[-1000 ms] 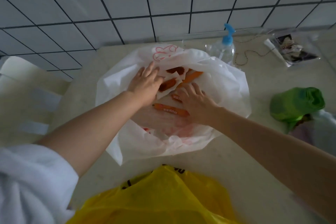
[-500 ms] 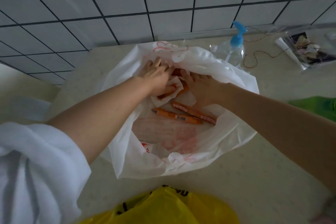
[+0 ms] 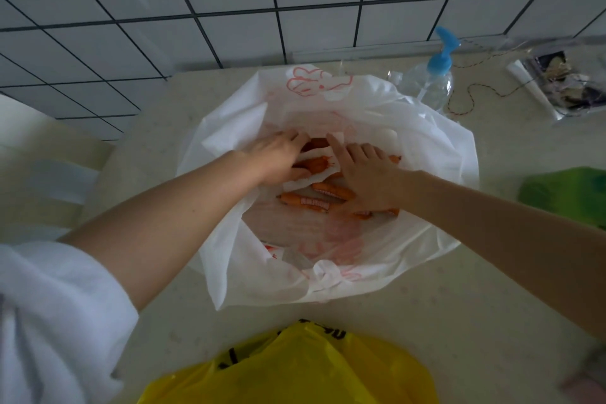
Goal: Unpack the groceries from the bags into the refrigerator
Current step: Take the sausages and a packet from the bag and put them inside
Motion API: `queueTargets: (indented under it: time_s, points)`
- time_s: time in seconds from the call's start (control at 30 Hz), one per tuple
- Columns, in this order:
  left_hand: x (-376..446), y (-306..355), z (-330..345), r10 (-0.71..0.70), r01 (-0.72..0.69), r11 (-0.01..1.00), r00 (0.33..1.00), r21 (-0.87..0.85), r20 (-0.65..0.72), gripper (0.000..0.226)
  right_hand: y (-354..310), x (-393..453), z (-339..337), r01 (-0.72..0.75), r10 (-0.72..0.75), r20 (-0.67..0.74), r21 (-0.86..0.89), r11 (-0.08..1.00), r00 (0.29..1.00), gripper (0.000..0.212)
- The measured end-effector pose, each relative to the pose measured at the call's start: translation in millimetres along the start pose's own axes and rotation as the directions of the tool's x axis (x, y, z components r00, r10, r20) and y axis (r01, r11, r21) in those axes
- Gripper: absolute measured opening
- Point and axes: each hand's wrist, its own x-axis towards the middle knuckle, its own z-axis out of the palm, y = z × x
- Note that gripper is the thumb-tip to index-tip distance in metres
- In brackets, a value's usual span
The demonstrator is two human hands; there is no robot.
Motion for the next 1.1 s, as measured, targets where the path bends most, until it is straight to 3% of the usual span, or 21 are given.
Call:
queueTargets:
  time_s: [0.1,0.2,0.3,0.4,0.53,0.7,0.93,1.1]
  points:
    - [4,7,4,-0.026,0.025,0.999,0.998,-0.029,-0.049,0.072,-12,-10,13,-0.058,0.057,-0.058,-0.021,0.998,0.997,0.131]
    - [12,12,4,-0.016,0.016,1.000,1.000,-0.017,0.006,0.094,-19,-14,13,-0.080,0.079,-0.097,-0.004,0.997,0.992,0.113]
    - [19,17,0,-0.044,0.045,0.999,0.997,-0.011,0.064,0.099,-18,-15,12,-0.091,0.090,-0.046,-0.015,0.996,0.995,0.116]
    - [21,20,-3,-0.043,0.043,0.999,0.999,-0.017,0.027,0.087,-13,-14,16,-0.116,0.118,0.020,-0.055,0.992,0.993,0.113]
    - [17,20,0,-0.063,0.062,0.997,0.998,0.041,0.012,0.072,-9,-14,23,-0.152,0.150,-0.024,-0.054,0.987,0.988,0.086]
    - [12,19,6,-0.100,0.100,0.995,0.995,-0.013,-0.025,0.061,-22,-11,20,-0.196,0.193,-0.034,-0.105,0.975,0.981,0.060]
    - [-22,18,17,-0.199,0.162,0.959,0.969,-0.235,-0.146,0.047,-31,-18,16,-0.175,0.154,-0.130,-0.170,0.970,0.979,0.041]
    - [-56,29,7,-0.314,0.154,0.883,0.896,-0.444,-0.315,0.040,-19,-22,18,-0.112,0.083,-0.270,-0.095,0.989,0.959,0.037]
